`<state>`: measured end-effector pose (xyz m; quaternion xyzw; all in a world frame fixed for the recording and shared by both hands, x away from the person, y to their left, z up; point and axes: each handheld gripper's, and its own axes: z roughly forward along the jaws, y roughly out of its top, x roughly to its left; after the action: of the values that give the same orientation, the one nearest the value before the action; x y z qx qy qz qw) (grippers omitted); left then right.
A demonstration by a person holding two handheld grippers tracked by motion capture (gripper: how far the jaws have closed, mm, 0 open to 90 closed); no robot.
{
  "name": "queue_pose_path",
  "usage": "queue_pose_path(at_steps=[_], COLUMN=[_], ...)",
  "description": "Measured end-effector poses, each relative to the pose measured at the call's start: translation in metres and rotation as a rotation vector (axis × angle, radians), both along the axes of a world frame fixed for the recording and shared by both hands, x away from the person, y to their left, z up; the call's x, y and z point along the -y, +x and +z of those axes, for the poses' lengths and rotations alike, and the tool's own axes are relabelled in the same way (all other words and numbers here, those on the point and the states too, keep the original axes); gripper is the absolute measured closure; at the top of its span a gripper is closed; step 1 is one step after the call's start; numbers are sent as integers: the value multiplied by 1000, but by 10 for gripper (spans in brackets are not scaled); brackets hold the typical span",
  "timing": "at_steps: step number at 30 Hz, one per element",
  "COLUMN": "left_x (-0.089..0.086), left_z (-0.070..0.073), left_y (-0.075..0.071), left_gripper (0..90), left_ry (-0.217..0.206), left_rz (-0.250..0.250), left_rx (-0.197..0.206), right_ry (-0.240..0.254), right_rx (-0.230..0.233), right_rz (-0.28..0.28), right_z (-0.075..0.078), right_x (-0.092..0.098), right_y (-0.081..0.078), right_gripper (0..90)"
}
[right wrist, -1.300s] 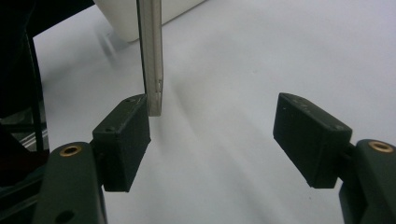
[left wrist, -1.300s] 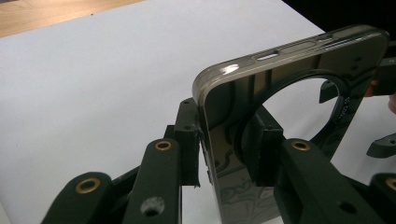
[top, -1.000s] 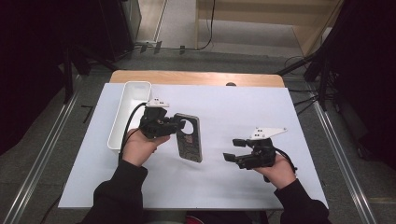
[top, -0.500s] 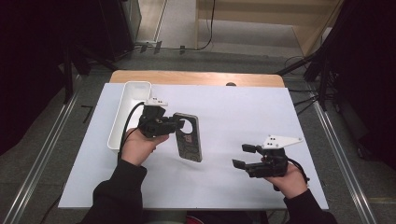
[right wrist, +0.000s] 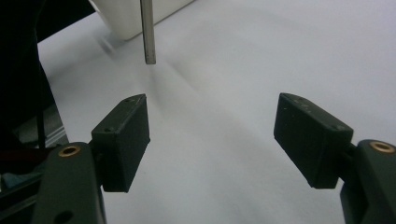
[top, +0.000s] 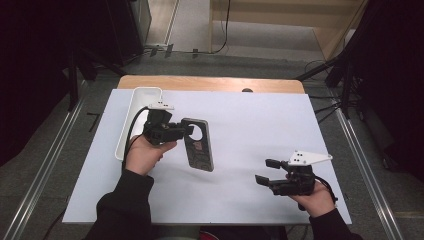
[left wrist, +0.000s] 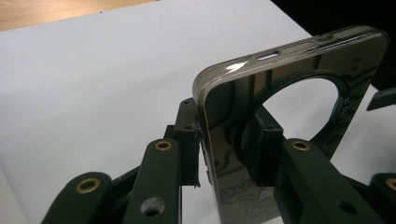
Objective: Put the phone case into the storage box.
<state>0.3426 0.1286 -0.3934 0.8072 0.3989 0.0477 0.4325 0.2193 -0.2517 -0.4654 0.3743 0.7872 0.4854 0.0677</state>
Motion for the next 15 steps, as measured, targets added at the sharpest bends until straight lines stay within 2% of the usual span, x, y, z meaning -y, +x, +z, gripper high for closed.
queue_pose_path(at_steps=[4,9,11,15], left_x=[-2,-10,-12,-15], left_z=[2,9,14,19], left_y=[0,2,0,1], left_gripper=[693,693,693,693], left_ry=[30,36,50,63], left_rz=[3,15,20,13], left_rx=[-1,-3,16,10], right_ry=[-3,21,16,15], right_rx=[-1,7,9,3], right_rz=[-6,-18,-16,-33], right_z=[-1,2,3,1], right_x=[-1,-2,-2,2], right_y=[1,3,3,4], right_gripper=[257,257,257,257])
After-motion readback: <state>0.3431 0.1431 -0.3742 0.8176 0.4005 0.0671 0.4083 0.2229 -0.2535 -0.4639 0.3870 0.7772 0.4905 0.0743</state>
